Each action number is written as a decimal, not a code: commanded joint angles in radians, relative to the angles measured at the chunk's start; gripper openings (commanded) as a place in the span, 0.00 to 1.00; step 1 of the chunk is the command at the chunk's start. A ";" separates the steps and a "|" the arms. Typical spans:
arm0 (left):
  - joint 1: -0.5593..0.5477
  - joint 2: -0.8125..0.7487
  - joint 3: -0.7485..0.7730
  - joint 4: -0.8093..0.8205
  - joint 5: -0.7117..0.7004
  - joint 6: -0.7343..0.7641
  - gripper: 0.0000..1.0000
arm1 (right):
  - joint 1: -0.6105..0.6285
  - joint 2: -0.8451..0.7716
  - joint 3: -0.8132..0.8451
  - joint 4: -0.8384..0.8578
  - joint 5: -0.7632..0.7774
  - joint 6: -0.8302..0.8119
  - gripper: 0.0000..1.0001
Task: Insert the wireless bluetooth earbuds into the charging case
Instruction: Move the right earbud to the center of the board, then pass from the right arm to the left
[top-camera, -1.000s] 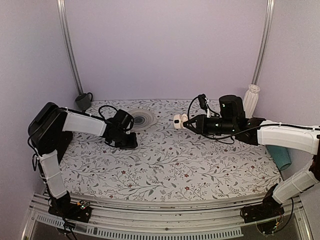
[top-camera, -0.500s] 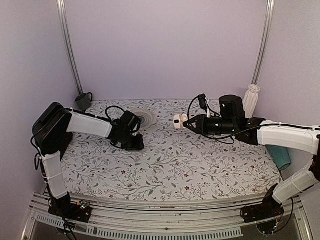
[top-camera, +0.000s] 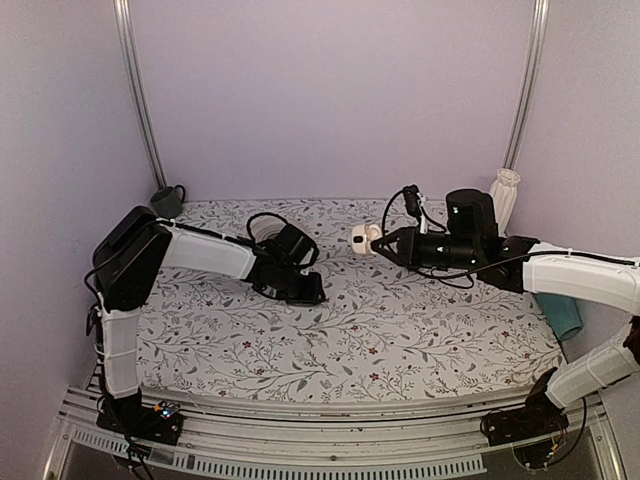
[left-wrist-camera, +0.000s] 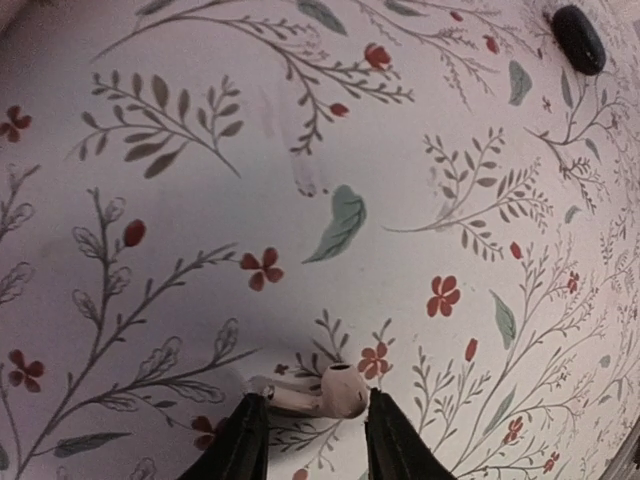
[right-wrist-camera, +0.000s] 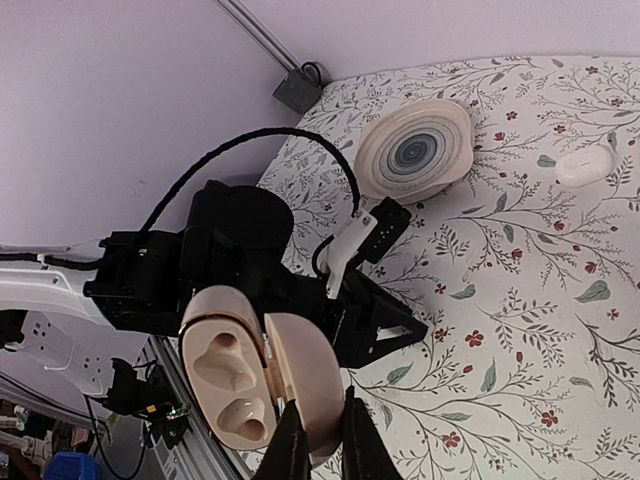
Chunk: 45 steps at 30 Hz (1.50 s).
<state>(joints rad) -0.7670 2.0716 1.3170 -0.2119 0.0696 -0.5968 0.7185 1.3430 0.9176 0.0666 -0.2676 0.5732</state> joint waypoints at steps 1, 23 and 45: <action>-0.026 -0.002 0.040 0.007 0.053 -0.017 0.35 | -0.004 -0.026 -0.005 -0.013 0.023 0.008 0.04; 0.161 -0.664 -0.442 0.668 0.553 0.392 0.62 | 0.058 0.090 0.381 -0.396 -0.071 -0.546 0.04; 0.088 -0.718 -0.509 0.632 0.886 0.563 0.54 | 0.237 0.189 0.554 -0.616 0.008 -0.767 0.04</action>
<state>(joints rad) -0.6552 1.3537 0.8116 0.4843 0.9329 -0.0658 0.9283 1.5177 1.4193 -0.5186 -0.3191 -0.1535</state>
